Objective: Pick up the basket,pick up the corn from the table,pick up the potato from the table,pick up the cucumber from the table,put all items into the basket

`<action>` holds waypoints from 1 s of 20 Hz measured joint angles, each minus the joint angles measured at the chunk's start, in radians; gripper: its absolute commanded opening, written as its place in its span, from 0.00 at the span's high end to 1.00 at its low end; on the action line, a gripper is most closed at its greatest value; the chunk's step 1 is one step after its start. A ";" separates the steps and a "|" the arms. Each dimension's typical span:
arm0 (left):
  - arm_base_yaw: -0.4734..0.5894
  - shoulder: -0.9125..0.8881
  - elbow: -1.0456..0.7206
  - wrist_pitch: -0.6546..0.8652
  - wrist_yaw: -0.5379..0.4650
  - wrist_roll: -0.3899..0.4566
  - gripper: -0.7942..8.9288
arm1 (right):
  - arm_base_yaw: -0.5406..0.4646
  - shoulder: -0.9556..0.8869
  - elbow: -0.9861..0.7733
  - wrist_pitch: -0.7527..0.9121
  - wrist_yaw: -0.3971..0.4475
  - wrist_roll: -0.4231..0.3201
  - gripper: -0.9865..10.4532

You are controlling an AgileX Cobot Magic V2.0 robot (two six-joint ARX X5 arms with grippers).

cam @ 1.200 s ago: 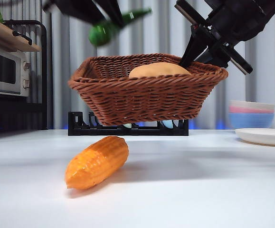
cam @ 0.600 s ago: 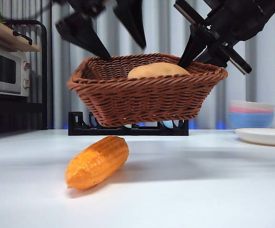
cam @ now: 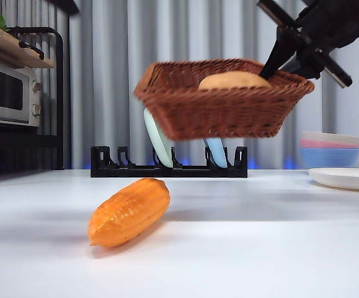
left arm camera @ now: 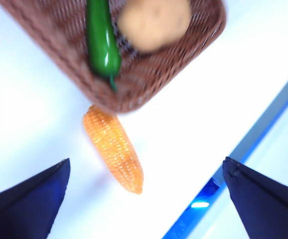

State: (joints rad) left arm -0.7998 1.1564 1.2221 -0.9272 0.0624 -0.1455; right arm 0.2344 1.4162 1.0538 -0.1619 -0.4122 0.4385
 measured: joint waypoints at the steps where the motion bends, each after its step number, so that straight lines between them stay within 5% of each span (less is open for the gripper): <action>1: -0.008 0.003 -0.058 0.058 -0.003 -0.022 0.33 | -0.015 0.000 0.008 0.003 0.000 0.000 0.92; 6: -0.012 0.067 -0.315 0.288 -0.063 -0.120 0.34 | -0.072 0.000 0.020 -0.005 0.000 0.000 0.92; 15: -0.012 0.402 -0.328 0.518 -0.086 -0.160 0.34 | -0.084 0.000 0.023 -0.024 -0.043 0.000 0.92; 16: -0.012 0.418 -0.328 0.534 -0.094 -0.163 0.39 | -0.084 0.000 0.023 -0.024 -0.051 0.000 0.92; 19: -0.012 0.422 -0.327 0.545 -0.090 -0.159 0.94 | -0.084 0.000 0.024 -0.025 -0.052 0.000 0.92; 20: -0.012 0.422 -0.327 0.544 -0.090 -0.145 0.93 | -0.084 0.000 0.024 -0.026 -0.052 0.000 0.92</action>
State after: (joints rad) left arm -0.8120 1.5784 0.8948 -0.3836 -0.0277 -0.2901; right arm 0.1505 1.4162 1.0775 -0.1875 -0.4644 0.4385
